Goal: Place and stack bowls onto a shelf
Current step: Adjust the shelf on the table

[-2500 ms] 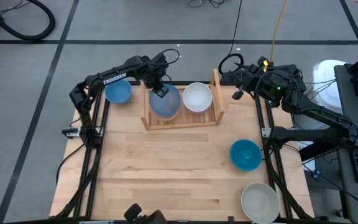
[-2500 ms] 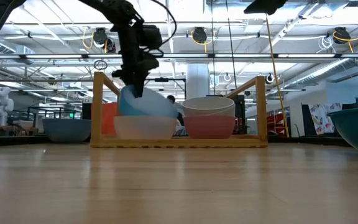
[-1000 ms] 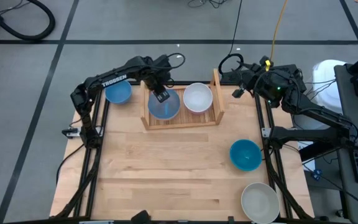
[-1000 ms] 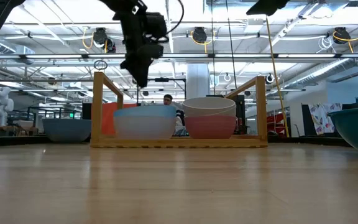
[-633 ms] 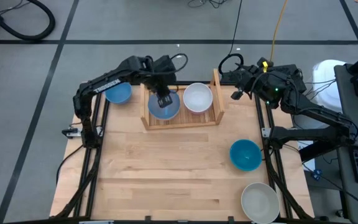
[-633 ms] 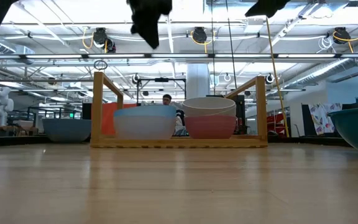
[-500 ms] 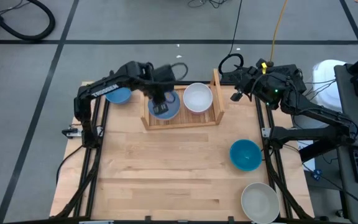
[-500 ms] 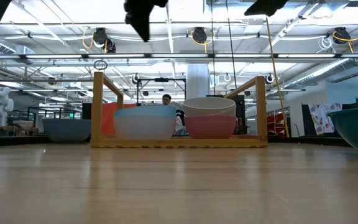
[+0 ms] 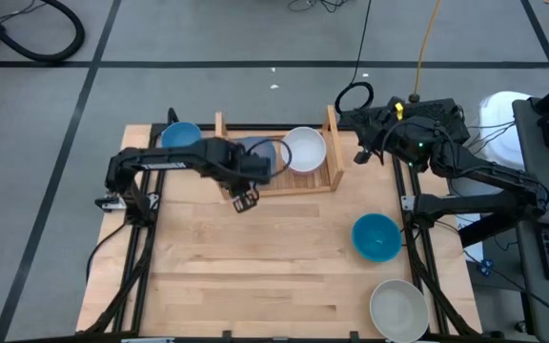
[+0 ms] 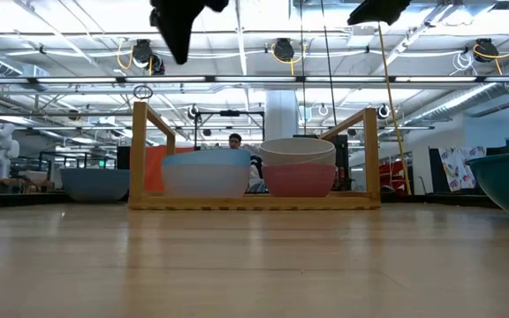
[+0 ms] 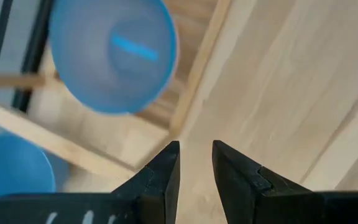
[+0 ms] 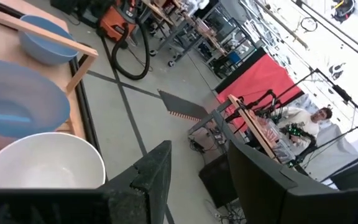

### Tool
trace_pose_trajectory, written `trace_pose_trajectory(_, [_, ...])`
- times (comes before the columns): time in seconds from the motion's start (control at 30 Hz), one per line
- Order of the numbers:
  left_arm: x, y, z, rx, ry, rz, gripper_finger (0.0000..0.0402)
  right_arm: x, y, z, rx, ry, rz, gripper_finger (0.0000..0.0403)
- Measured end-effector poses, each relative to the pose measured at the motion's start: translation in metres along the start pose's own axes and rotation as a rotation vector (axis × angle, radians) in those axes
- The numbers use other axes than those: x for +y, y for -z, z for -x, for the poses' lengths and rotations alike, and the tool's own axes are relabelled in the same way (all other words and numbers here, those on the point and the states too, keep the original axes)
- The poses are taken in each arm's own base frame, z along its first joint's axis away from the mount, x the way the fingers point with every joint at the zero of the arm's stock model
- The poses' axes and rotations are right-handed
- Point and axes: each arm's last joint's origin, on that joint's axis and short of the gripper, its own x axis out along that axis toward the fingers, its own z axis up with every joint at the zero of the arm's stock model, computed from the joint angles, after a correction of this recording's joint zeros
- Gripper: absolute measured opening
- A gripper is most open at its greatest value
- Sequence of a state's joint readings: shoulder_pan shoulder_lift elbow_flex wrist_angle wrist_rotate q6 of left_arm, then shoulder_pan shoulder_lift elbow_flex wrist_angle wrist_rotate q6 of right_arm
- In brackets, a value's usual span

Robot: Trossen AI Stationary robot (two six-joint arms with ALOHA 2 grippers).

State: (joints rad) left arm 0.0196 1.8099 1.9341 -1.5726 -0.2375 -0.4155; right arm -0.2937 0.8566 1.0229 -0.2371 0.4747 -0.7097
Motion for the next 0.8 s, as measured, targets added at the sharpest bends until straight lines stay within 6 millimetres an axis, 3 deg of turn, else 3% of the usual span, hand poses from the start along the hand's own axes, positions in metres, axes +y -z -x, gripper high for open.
trace_pose_trajectory(0.17, [-0.015,0.014,-0.035,0.125,-0.063,0.054,0.0099,0.001,-0.001,0.001,-0.006,-0.006,0.039,0.0153])
trace_pose_trajectory(0.37, [-0.019,0.033,-0.071,0.255,-0.151,0.113,0.0099,0.001,-0.001,0.001,-0.008,-0.008,0.061,0.0153])
trace_pose_trajectory(0.57, [-0.017,0.04,-0.09,0.302,-0.182,0.123,0.0099,0.001,-0.001,0.001,-0.009,-0.008,0.086,0.0153])
trace_pose_trajectory(0.8, [-0.007,0.035,-0.104,0.273,-0.193,0.105,0.0099,0.001,-0.001,0.001,-0.009,-0.008,0.086,0.0153])
